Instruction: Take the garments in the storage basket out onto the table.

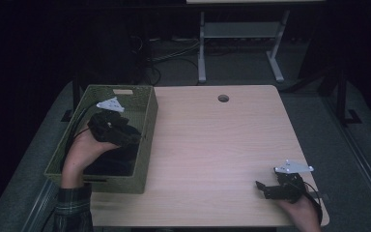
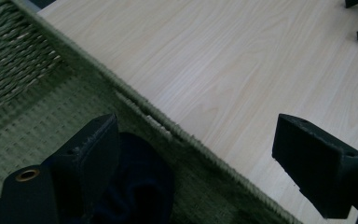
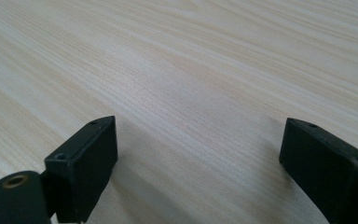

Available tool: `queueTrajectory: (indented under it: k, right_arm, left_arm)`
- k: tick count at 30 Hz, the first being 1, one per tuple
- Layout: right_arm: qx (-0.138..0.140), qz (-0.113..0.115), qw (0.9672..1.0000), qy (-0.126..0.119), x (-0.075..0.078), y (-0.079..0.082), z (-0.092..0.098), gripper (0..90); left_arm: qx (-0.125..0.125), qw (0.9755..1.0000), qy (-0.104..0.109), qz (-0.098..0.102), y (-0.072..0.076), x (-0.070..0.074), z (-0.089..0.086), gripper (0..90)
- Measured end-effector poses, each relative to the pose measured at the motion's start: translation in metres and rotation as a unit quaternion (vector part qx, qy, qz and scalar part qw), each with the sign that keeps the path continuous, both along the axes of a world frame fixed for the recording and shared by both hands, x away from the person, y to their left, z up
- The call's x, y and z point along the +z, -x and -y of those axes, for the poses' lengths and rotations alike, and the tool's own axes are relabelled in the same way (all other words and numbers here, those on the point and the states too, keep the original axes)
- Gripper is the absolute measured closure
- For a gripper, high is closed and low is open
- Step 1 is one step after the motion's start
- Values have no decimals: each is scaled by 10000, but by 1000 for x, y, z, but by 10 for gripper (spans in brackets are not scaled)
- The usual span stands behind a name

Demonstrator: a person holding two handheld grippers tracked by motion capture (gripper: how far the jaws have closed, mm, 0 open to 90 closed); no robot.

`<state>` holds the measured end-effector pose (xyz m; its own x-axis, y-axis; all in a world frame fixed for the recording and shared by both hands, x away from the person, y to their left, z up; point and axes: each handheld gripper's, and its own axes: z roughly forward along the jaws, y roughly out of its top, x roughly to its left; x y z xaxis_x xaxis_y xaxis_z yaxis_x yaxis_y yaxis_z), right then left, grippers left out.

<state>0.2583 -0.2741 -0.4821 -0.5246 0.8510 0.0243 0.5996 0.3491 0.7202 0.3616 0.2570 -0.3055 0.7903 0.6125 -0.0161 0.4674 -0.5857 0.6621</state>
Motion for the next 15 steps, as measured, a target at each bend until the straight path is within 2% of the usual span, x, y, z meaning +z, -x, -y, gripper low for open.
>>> queueTrajectory:
  k: [15]
  right_arm:
    - [-9, -17, 10000, -7, 0, 0, 0, 110]
  left_arm:
    - [592, 9980, -183, -79, -2, -2, -38, 174]
